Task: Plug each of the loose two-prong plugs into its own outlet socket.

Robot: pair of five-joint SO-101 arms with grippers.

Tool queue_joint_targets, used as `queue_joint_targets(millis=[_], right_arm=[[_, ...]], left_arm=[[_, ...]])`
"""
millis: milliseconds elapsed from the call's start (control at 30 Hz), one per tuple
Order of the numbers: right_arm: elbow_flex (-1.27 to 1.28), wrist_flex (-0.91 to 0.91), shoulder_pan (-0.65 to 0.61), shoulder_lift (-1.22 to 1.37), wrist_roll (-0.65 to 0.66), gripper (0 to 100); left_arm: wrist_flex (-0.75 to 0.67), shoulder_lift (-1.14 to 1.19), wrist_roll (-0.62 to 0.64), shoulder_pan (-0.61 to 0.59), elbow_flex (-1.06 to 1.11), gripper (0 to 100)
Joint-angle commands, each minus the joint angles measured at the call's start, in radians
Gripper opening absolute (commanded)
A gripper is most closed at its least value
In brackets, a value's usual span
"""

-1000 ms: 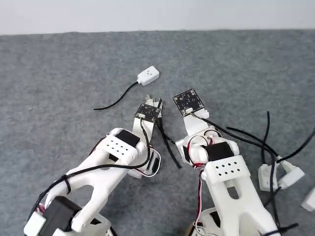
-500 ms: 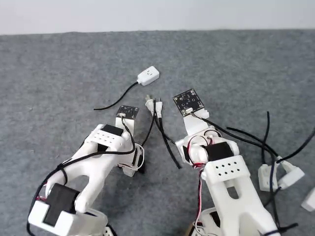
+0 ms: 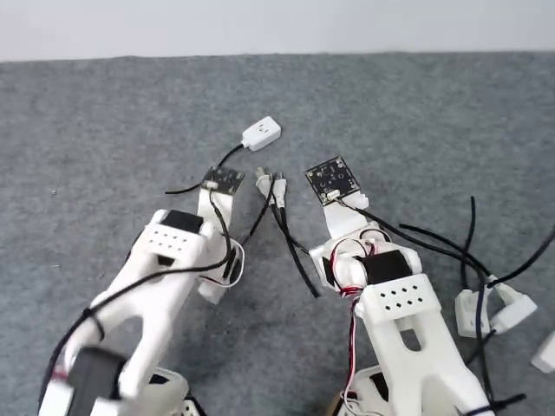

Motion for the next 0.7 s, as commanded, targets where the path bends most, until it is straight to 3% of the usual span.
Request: queue_joint_targets(millis=[0, 267, 500, 667], right_arm=[[-0.011, -0.019, 0.005, -0.025, -0.005, 31.8], [-0.011, -0.019, 0.004, -0.025, -0.005, 31.8], [-0.011, -0.019, 0.004, -0.025, -0.005, 31.8], [-0.011, -0.018, 0.004, -0.025, -0.005, 31.8]], left_arm=[[0.011, -0.199, -0.035, 0.009, 0.008, 6], [0.058, -0.448, -0.112, 0.078, 0.183, 6], [-0.018, -0.443, -0.11, 0.216, 0.312, 6], [-0.137, -0.287, -0.11, 0.114, 0.28, 11]])
